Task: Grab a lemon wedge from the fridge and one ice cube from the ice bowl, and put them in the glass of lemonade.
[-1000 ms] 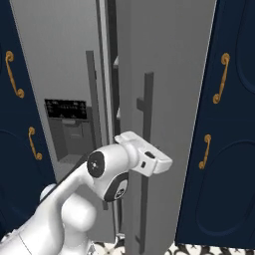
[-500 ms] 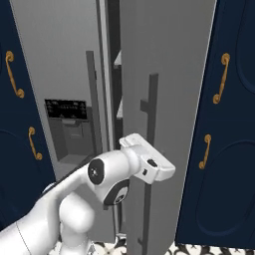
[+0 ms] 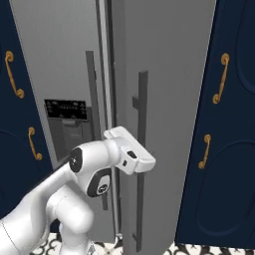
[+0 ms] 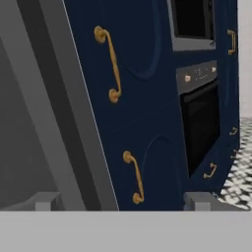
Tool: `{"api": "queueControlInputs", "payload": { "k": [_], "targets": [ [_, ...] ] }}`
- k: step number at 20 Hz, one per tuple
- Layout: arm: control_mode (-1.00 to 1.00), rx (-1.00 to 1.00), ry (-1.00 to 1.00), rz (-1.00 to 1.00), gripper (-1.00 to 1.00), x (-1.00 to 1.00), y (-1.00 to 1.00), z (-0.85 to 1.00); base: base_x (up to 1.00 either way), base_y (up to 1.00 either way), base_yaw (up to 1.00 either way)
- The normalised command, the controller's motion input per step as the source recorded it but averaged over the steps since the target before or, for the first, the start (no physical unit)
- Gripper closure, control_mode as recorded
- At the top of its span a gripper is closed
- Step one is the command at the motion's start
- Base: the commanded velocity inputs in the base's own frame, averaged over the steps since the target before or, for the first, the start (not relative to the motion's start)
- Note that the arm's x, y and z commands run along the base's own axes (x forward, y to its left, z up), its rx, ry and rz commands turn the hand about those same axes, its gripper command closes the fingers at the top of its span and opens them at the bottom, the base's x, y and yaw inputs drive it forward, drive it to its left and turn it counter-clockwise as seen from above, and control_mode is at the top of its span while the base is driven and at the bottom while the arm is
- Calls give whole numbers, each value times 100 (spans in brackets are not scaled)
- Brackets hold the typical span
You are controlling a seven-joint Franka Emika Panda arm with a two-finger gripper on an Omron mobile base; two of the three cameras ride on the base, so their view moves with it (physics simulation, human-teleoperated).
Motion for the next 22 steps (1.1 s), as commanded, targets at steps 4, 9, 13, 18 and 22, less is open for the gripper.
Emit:
{"api": "queueControlInputs", "payload": {
  "k": [4, 9, 13, 18, 22],
  "targets": [
    [-100, 0, 3, 0, -100, -100, 0, 78, 0, 0, 0],
    [-100, -2, 5, 0, -100, -98, 19, 90, 0, 0, 0],
    [-100, -9, 10, 0, -100, -79, 67, 96, 0, 0, 0],
    [-100, -28, 29, 0, -100, -39, 100, 90, 0, 0, 0],
    [-100, -42, 49, 5, -100, -14, 100, 78, 0, 0, 0]
  ]
}}
